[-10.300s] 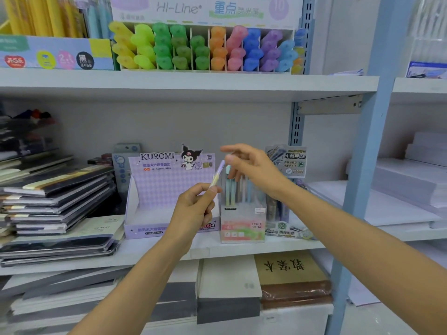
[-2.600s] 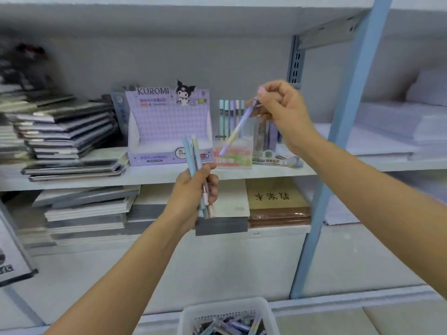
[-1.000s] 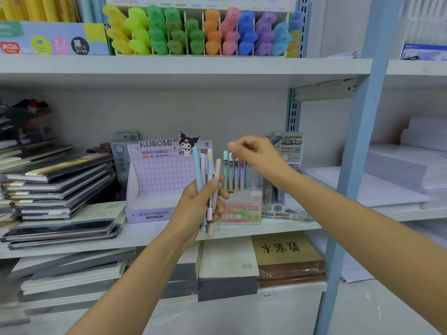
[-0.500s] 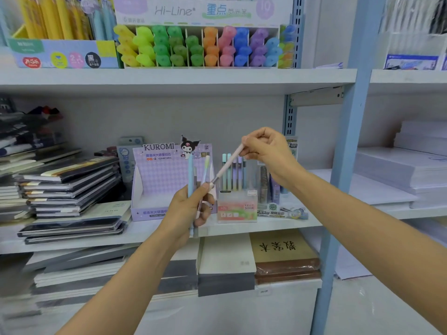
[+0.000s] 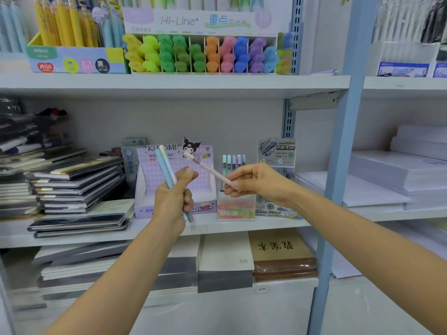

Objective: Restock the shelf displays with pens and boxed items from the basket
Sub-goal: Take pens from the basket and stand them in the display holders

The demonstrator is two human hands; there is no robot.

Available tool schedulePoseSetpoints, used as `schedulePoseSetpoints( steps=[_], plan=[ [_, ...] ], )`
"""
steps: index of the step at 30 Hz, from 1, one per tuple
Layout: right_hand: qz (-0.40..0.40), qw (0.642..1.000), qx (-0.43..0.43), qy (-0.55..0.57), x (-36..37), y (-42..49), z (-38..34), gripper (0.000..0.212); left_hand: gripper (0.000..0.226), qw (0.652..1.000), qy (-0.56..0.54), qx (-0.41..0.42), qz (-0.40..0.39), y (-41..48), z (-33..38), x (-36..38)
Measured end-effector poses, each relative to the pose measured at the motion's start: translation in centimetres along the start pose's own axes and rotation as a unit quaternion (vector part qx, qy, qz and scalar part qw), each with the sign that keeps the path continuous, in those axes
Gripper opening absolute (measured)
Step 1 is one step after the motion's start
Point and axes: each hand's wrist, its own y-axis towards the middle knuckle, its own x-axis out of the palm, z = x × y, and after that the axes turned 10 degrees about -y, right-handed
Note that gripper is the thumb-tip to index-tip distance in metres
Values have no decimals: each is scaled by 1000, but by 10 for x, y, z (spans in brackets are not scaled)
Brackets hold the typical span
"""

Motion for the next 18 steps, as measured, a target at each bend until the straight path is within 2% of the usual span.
schedulePoseSetpoints(
  steps=[2,7,10,13,15,18],
  plan=[
    [10,1000,-11,8,5,0,-1,23,17,1000,10,-6,-1,-2,-4,2],
    [-48,998,-20,-31,18,-4,2,22,13,998,20,15,-53,-6,-9,9],
    [18,995,-53,-80,17,-2,-3,22,18,994,88,33,-55,-5,-7,11],
    [109,988,-90,-69,13,6,-13,25,28,983,160,27,-91,-7,-10,14],
    [107,986,-97,-81,11,11,-18,26,26,976,177,21,-127,-10,-13,18],
    [78,989,-105,-75,11,15,-18,15,34,969,187,0,-163,-11,-17,23]
  ],
)
